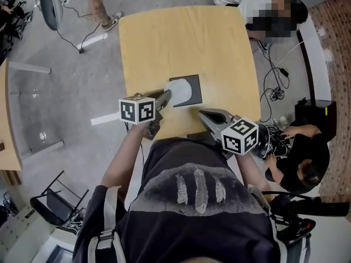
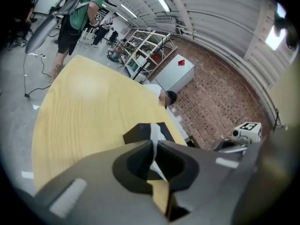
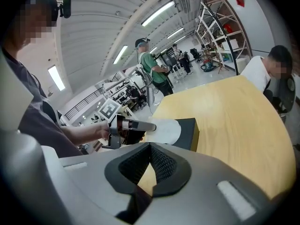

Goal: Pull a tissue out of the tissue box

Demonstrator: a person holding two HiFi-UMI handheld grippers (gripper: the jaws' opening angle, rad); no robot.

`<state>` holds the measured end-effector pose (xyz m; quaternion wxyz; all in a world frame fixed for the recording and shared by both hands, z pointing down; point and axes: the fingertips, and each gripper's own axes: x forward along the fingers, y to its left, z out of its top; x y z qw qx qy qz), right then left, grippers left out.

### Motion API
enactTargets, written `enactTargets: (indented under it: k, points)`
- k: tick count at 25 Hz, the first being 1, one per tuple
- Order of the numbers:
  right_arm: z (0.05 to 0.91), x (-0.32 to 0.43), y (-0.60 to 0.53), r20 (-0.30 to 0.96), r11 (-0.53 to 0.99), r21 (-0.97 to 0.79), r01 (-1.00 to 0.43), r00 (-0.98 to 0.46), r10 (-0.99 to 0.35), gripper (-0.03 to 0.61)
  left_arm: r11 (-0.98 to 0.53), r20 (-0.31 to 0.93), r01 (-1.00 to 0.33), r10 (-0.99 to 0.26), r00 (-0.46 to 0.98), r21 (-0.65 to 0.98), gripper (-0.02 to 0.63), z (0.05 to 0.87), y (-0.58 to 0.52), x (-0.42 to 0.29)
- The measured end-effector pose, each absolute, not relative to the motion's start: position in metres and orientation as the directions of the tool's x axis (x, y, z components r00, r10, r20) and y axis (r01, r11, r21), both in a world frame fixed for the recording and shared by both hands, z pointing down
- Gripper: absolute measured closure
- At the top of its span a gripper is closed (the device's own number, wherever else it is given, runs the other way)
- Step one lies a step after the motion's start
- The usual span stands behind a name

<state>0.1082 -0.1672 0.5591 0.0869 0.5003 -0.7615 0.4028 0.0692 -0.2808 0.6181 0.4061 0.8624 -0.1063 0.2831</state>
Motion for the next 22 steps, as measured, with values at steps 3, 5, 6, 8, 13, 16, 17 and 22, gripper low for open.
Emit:
enactTargets:
  k: [3,5,6,8,13,16,17,22]
  points:
    - [0.558,0.107,-0.166,0.534,0.178,-0.526,-0.832,-0.485,-0.693,0.580,-0.652,0.562,-0.406,0.037,0.826,0.641,0.607,0.614,-0.281,0.070]
    - [0.557,0.106,-0.165,0.532,0.176,-0.526,-0.832,-0.483,-0.696,0.581,-0.659,0.554,-0.395,0.040,0.831,0.640,0.609,0.610,-0.281,0.070]
    - [0.556,0.106,-0.166,0.531,0.175,-0.525,-0.833,-0.481,-0.698,0.581,-0.663,0.551,-0.390,0.041,0.834,0.639,0.609,0.607,-0.281,0.070]
    - [0.557,0.106,-0.167,0.528,0.177,-0.526,-0.832,-0.482,-0.700,0.580,-0.670,0.542,-0.382,0.037,0.840,0.637,0.609,0.601,-0.282,0.071]
    - [0.565,0.116,-0.171,0.523,0.196,-0.530,-0.825,-0.500,-0.690,0.581,-0.679,0.520,-0.367,0.026,0.854,0.636,0.609,0.587,-0.290,0.084]
    - [0.563,0.111,-0.167,0.532,0.177,-0.530,-0.829,-0.488,-0.692,0.581,-0.693,0.502,-0.327,0.057,0.863,0.642,0.609,0.573,-0.284,0.085]
    - [0.561,0.107,-0.165,0.535,0.177,-0.527,-0.831,-0.486,-0.691,0.581,-0.696,0.495,-0.318,0.062,0.866,0.644,0.609,0.568,-0.281,0.082]
    - [0.554,0.078,-0.176,0.530,0.211,-0.508,-0.835,-0.496,-0.688,0.580,-0.691,0.466,-0.318,0.031,0.884,0.649,0.609,0.547,-0.289,0.047]
